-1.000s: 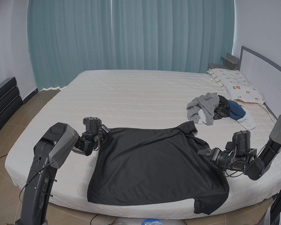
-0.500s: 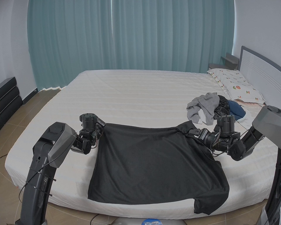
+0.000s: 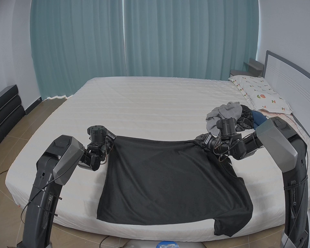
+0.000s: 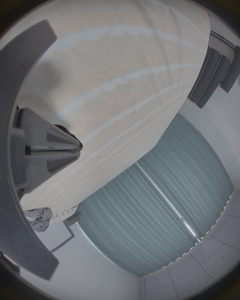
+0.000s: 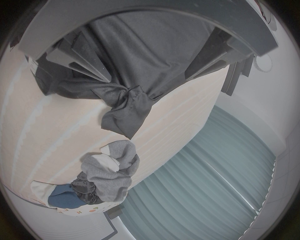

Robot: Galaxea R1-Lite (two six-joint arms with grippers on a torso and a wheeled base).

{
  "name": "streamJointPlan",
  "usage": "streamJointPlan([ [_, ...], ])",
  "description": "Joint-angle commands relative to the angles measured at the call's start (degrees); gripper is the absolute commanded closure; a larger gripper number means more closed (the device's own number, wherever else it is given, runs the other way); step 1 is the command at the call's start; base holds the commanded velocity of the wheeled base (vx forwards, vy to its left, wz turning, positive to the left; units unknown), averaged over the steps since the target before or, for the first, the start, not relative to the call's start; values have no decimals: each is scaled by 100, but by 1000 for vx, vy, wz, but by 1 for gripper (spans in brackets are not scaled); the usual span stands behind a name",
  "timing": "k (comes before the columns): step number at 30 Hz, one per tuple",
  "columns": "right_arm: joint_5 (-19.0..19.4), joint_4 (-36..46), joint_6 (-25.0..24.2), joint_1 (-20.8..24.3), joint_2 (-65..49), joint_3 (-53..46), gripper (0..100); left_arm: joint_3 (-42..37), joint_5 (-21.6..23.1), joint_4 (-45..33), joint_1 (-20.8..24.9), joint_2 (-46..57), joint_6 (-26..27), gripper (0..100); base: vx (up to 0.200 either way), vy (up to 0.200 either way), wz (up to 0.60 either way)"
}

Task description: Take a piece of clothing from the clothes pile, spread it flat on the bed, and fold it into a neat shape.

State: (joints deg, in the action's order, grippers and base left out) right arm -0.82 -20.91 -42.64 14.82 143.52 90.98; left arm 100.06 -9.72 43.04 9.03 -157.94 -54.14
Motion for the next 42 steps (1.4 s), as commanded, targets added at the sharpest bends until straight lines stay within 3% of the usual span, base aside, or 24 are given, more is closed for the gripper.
streamJointPlan([
  [1, -296, 807, -7, -41, 1038, 1537, 0, -57, -13, 2, 2, 18, 0, 100, 0, 0, 0],
  [7, -437, 755, -86, -50, 1539, 2361, 0, -118, -13, 20, 2, 35, 0, 100, 0, 0, 0],
  [11, -349, -159, -104, -111, 1583, 2361, 0, -127, -13, 11, 2, 35, 0, 100, 0, 0, 0],
  [12, -235, -766, -78, -173, 1609, 2361, 0, -127, -13, 2, 11, 35, 0, 100, 0, 0, 0],
  [13, -235, -766, -78, -173, 1609, 2361, 0, -127, -13, 2, 11, 35, 0, 100, 0, 0, 0],
  [14, -41, -1530, 54, -269, 1627, 2361, 0, -127, -13, -7, 11, 35, 0, 100, 0, 0, 0],
  [19, 38, -2023, 678, -507, 1503, 2361, 0, -180, -13, 2, 11, 53, 9, 100, 0, 0, 0],
  [24, 231, -2023, 1065, -753, 1547, 2361, 0, -180, -13, -7, 11, 53, 9, 100, 0, 0, 0],
  [33, 108, -1979, 1021, -1043, 1697, 2361, 0, -189, -13, -7, 11, 35, 17, 100, 0, 0, 0],
  [37, -164, -1812, 1004, -1069, 1495, 2328, 0, -189, -13, -15, 11, 35, 17, 100, 0, 0, 0],
  [42, -15, -1662, 467, -929, 765, 1229, 0, -189, -13, -15, 11, 35, 17, 100, 0, 0, 0],
])
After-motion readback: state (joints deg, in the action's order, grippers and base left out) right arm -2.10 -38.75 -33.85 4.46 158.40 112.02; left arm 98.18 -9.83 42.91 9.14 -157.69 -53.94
